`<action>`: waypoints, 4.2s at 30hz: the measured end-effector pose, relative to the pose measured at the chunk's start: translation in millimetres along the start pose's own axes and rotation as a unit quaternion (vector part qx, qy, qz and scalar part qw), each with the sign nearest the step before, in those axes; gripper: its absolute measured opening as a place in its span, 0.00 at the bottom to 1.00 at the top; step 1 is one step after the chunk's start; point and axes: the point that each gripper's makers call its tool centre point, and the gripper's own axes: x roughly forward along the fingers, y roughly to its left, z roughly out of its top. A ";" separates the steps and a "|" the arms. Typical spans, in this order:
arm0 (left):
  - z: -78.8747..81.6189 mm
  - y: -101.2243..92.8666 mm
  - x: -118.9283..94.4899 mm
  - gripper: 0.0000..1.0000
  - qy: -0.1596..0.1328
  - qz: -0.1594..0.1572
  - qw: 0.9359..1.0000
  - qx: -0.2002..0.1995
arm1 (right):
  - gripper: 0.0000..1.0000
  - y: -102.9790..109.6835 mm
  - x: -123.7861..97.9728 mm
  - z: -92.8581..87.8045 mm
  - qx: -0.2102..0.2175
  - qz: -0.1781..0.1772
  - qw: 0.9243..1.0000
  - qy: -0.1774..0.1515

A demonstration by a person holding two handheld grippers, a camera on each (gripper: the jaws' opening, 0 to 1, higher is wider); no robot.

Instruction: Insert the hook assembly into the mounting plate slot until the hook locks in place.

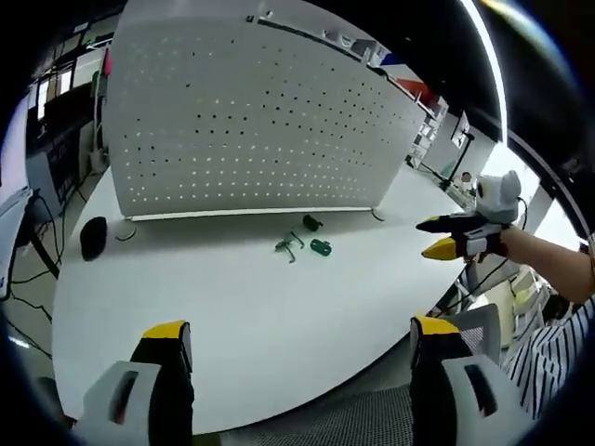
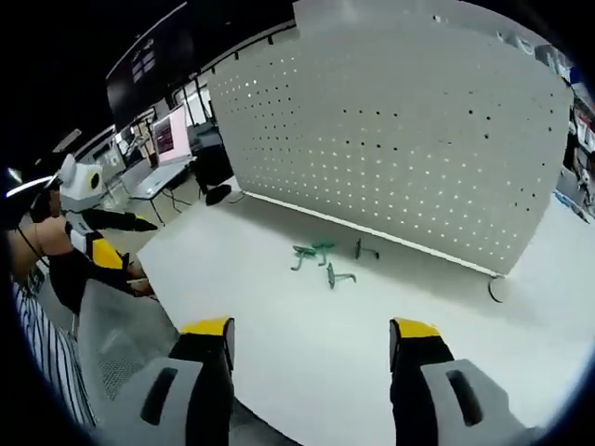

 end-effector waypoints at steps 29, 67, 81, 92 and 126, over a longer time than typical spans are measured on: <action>-9.4 14.5 7.8 0.99 0.013 0.028 0.999 -0.017 | 0.27 23.0 166.2 26.2 -0.103 0.103 0.987 0.064; -26.5 27.0 11.8 0.98 0.025 0.042 0.997 -0.052 | 0.02 16.6 228.5 9.3 -0.250 0.125 0.947 0.158; -20.0 27.7 12.8 0.98 0.023 0.039 0.998 -0.048 | 0.01 9.3 222.9 18.8 -0.188 0.108 0.966 0.138; -3.7 23.3 15.6 0.98 0.020 0.036 0.999 -0.023 | 0.01 6.5 198.3 48.7 -0.089 0.079 0.990 0.076; 43.7 1.1 25.2 0.95 -0.002 0.009 1.000 0.008 | 0.00 53.4 87.5 120.8 0.025 0.061 0.993 -0.100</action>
